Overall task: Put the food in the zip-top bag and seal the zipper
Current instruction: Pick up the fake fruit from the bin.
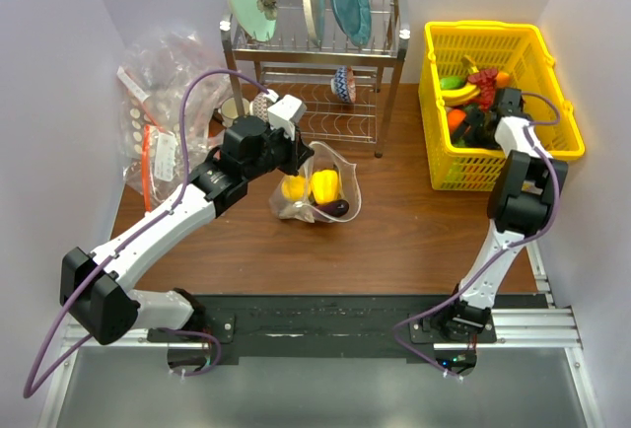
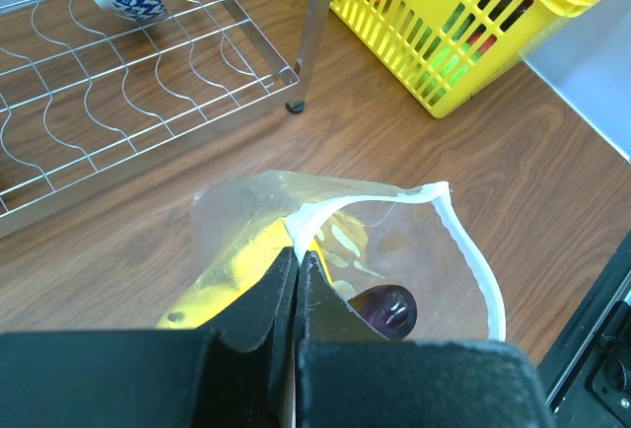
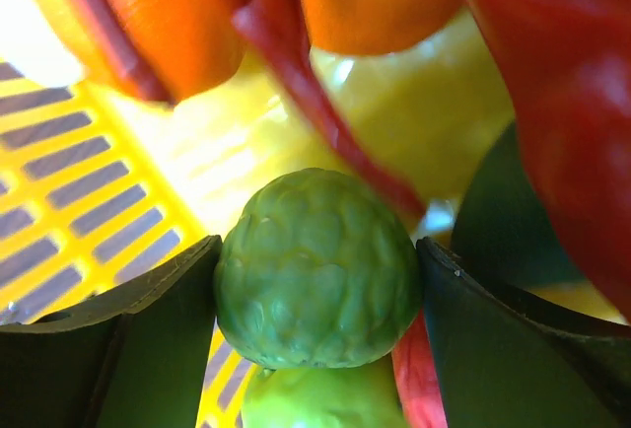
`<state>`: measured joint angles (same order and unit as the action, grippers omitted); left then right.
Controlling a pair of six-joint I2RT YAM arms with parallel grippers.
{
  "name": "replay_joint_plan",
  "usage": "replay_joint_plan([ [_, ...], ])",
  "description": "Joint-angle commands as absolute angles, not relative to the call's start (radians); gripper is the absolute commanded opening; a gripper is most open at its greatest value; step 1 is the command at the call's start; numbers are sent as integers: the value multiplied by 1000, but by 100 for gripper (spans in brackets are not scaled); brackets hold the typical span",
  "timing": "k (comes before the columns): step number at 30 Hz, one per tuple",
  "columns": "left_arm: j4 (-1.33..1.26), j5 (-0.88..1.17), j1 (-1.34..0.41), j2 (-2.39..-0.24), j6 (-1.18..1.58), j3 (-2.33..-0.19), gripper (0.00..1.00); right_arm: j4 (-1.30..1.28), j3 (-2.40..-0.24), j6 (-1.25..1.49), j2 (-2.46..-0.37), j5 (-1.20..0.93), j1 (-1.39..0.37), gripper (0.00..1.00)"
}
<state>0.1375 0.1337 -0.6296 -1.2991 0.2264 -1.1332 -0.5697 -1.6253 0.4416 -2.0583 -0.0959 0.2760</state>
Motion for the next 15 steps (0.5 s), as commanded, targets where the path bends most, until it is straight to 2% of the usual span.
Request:
replay_joint_plan([
  [1,100,127,-629,-1287,233,-1169,0,-561,-1617,430,-1847,-89,278,62],
  [6,92,135,-629,-1290,233,-1163,0,-566,-1608,414,-1676,-69,278,61],
  [15,101,137,-629,-1295,233,-1170,0,-460,-1499,439,-1384,-202,272,61],
])
